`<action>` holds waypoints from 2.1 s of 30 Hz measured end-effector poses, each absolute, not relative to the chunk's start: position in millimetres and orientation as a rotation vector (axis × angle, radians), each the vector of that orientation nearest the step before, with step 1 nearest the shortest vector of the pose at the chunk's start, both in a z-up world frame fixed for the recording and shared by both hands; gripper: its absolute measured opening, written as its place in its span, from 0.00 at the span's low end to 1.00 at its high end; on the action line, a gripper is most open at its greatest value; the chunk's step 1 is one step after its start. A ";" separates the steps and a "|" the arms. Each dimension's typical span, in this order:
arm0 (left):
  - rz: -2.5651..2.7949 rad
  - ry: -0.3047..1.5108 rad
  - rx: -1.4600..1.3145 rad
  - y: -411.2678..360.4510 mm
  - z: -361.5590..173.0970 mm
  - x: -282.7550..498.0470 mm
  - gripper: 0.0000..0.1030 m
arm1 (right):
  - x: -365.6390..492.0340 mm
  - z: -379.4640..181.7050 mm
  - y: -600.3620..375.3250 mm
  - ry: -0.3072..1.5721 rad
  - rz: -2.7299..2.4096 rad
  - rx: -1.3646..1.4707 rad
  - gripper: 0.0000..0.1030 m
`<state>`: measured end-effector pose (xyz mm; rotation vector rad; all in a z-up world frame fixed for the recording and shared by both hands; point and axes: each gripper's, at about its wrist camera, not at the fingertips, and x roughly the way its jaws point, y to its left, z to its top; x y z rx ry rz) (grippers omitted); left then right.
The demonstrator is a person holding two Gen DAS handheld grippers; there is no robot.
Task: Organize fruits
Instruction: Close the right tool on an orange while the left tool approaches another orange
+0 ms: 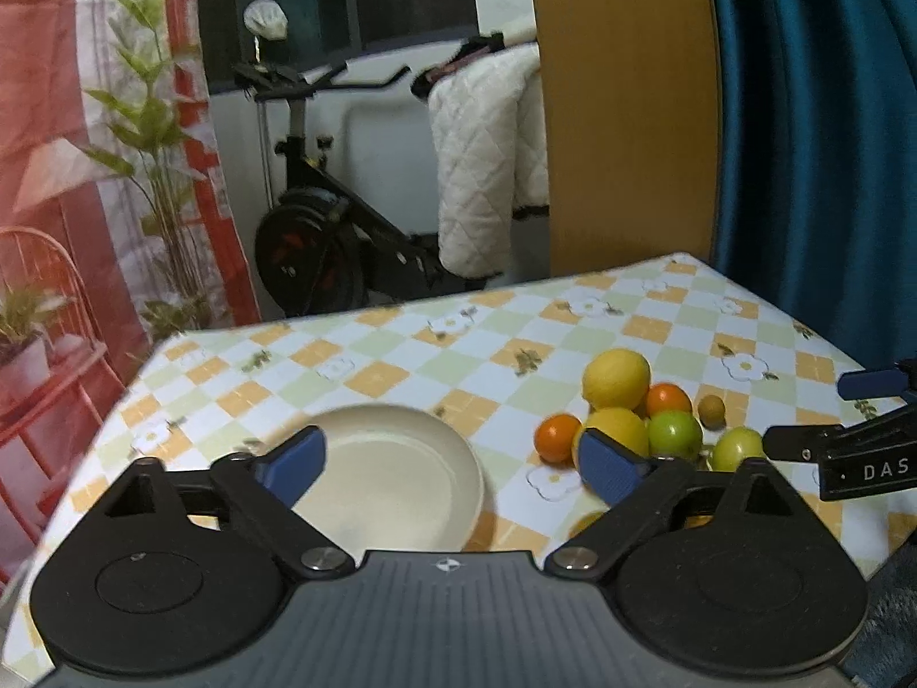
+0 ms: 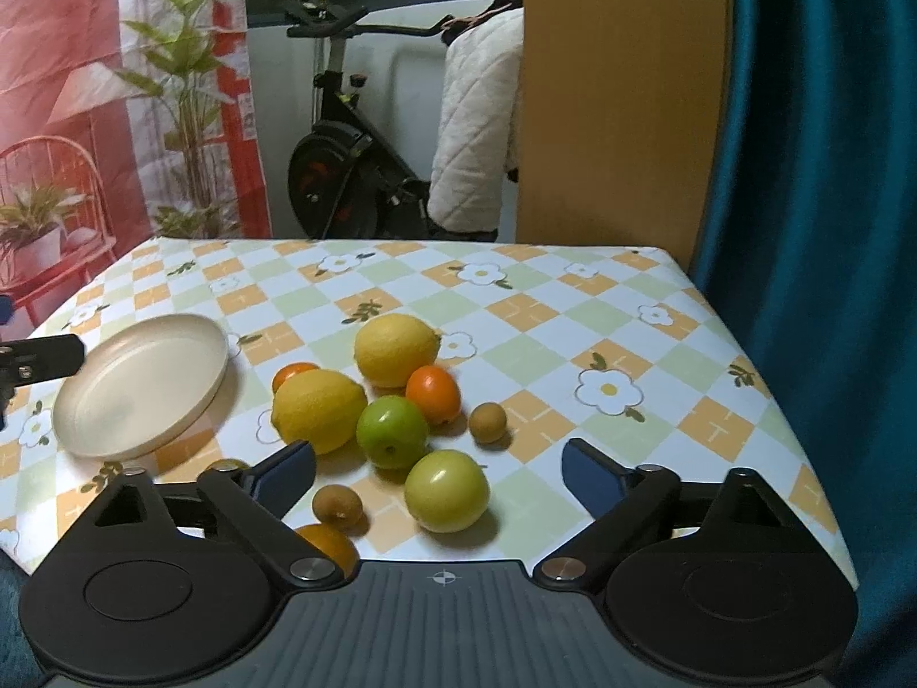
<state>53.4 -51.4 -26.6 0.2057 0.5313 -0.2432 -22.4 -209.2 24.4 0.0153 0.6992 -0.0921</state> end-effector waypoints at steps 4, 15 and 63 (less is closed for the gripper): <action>-0.249 0.568 0.183 -47.3 -34.7 58.5 0.89 | -22.2 19.4 -208.9 0.717 -0.071 0.026 0.74; -0.308 0.637 0.155 -47.2 -45.0 67.4 0.74 | -18.6 12.5 -203.9 0.736 -0.022 -0.024 0.46; -0.515 0.828 0.075 -79.2 -99.2 100.4 0.60 | -8.5 -24.4 -189.2 0.877 0.169 0.024 0.37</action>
